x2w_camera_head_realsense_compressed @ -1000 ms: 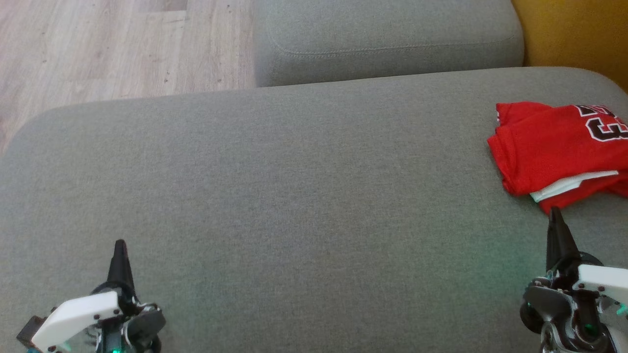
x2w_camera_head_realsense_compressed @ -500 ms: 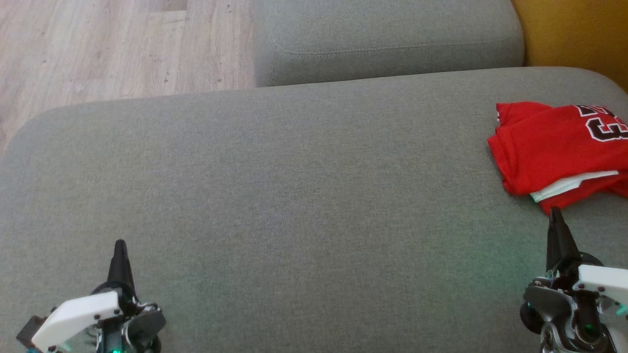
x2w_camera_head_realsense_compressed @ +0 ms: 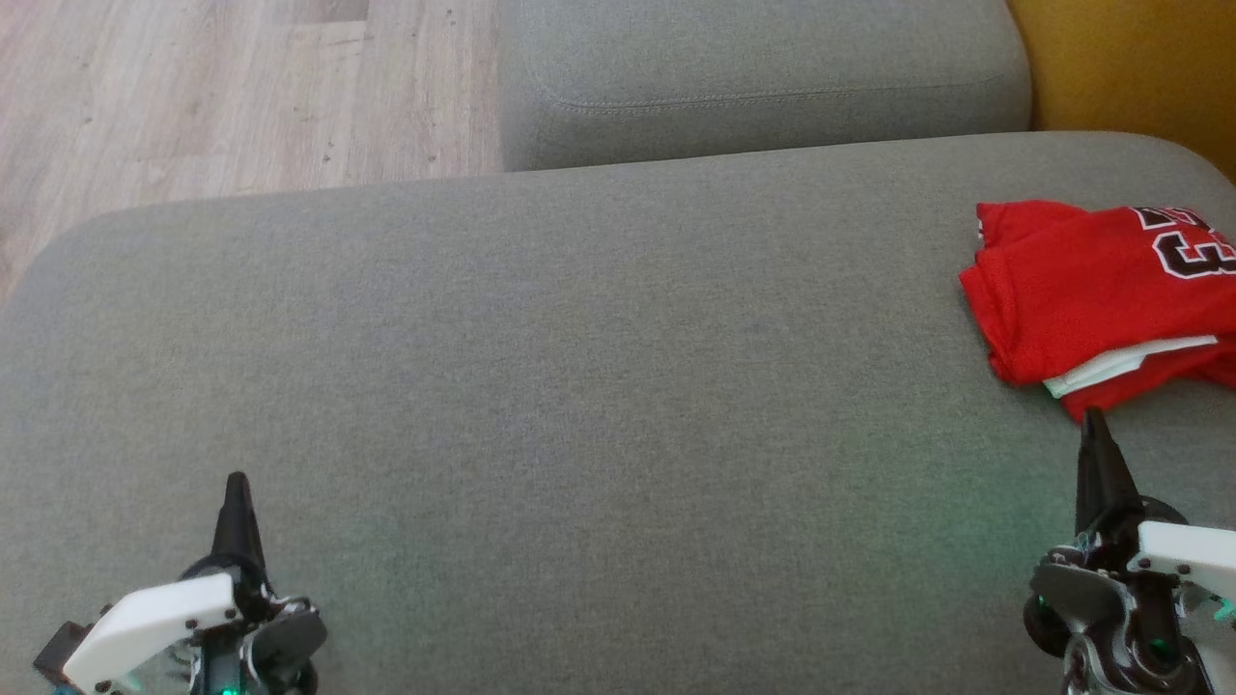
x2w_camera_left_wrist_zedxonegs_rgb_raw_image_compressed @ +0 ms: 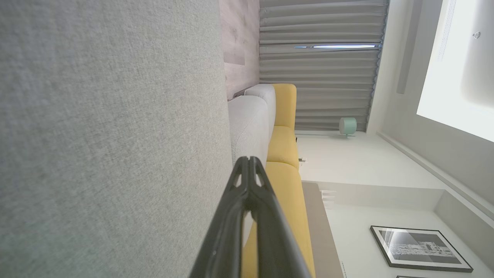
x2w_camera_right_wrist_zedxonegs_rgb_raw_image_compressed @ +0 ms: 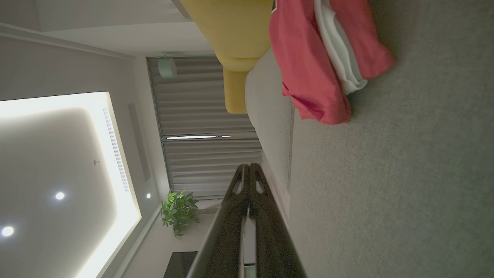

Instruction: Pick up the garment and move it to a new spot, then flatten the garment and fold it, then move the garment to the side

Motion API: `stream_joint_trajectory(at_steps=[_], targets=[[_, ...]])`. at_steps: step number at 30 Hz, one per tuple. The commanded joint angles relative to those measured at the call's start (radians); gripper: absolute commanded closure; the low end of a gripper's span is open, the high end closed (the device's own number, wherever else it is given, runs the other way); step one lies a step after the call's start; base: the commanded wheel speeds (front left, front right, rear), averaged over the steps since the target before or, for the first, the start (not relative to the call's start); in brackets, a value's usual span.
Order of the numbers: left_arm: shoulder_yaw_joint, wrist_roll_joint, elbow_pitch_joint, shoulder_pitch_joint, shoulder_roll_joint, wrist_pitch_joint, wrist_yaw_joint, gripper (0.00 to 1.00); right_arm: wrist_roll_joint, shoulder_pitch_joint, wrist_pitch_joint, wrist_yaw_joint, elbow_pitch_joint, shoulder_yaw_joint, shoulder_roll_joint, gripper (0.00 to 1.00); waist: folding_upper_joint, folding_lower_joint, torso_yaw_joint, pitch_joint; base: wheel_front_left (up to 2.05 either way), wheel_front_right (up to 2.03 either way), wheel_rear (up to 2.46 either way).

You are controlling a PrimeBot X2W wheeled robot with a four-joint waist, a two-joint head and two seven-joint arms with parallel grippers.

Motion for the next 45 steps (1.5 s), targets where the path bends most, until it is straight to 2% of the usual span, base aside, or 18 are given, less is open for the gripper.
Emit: stream_joint_trajectory(at_steps=[1, 45], targets=[[0.037, 0.009, -0.028, -0.049, 0.007, 0.007, -0.007, 1.00, -0.005, -0.053, 0.007, -0.001, -0.031, 0.021, -0.007, 1.00, -0.0001, 0.0000, 0.000, 0.000, 0.00, 0.00, 0.00], [0.043, 0.014, -0.028, -0.050, 0.003, 0.012, -0.007, 1.00, -0.008, -0.053, 0.010, -0.001, -0.031, 0.017, -0.004, 1.00, -0.0001, 0.0000, 0.000, 0.000, 0.00, 0.00, 0.00]])
